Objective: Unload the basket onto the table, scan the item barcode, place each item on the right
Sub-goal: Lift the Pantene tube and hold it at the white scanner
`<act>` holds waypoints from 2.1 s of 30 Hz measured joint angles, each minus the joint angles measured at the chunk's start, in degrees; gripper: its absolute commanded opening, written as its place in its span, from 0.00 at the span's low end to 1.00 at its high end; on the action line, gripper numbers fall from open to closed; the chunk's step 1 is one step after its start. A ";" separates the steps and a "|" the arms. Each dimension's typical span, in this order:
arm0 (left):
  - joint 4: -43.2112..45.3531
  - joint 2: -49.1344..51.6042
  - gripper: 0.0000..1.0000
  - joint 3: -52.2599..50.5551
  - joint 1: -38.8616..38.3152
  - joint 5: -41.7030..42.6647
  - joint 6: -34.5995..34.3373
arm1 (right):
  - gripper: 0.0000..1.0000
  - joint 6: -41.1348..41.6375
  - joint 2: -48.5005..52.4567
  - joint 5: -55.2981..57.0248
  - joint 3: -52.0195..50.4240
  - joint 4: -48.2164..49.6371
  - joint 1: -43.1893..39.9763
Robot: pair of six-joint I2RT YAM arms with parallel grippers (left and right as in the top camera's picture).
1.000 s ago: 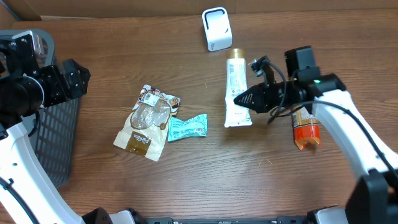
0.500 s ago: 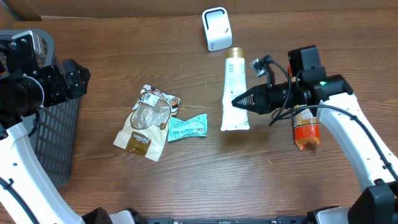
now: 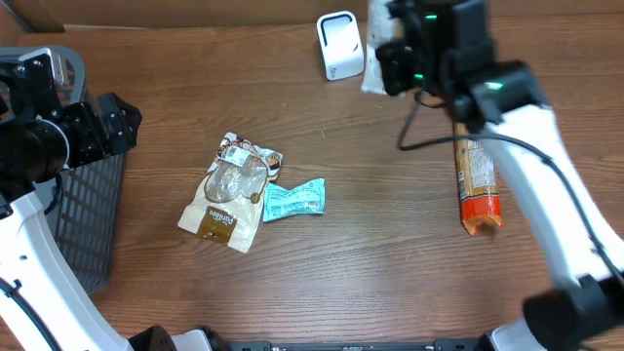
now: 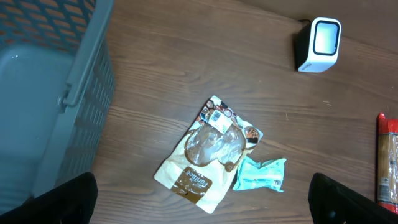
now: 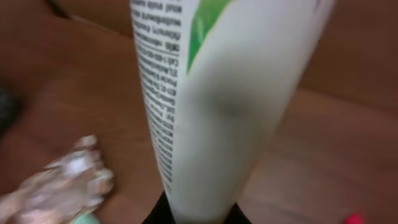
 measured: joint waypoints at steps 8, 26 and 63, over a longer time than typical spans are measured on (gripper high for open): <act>0.00 0.00 1.00 0.00 0.00 0.02 0.00 | 0.04 -19.32 14.14 18.91 -0.07 17.49 2.82; 0.00 0.00 1.00 0.00 0.00 0.02 0.00 | 0.04 -49.51 33.55 40.11 -0.07 47.36 2.82; 0.00 0.00 1.00 0.00 0.00 0.00 0.00 | 0.04 -54.42 37.68 38.80 -0.07 48.17 2.84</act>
